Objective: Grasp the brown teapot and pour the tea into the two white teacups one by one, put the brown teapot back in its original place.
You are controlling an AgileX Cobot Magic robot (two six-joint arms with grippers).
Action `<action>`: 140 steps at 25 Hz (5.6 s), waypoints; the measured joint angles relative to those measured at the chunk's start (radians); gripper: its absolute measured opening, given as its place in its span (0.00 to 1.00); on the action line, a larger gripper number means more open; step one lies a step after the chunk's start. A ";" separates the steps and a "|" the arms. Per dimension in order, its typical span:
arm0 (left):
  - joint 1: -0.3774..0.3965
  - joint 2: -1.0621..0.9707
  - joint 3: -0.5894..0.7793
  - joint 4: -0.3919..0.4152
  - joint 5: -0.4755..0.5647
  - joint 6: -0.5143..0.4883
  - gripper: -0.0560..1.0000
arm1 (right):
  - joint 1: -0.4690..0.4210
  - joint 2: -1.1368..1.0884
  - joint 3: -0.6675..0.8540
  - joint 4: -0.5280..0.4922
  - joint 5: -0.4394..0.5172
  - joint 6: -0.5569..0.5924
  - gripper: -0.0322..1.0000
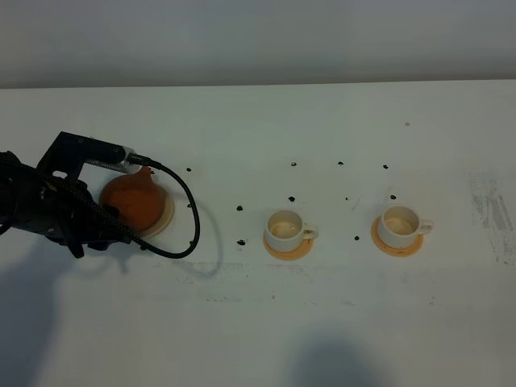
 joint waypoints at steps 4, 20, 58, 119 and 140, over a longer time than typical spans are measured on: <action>-0.010 0.000 0.000 0.000 -0.020 -0.013 0.55 | 0.000 0.000 0.000 0.000 0.000 0.000 0.53; -0.010 0.019 0.000 0.000 -0.046 -0.041 0.55 | 0.000 0.000 0.000 0.000 0.000 0.000 0.53; -0.034 0.020 0.000 0.004 -0.057 -0.045 0.55 | 0.000 0.000 0.000 0.000 0.000 0.000 0.53; -0.038 0.007 0.003 0.053 -0.118 0.064 0.12 | 0.000 0.000 0.000 0.000 0.000 0.000 0.53; -0.132 -0.022 0.009 0.061 -0.248 0.171 0.12 | 0.000 0.000 0.000 0.000 0.000 0.000 0.53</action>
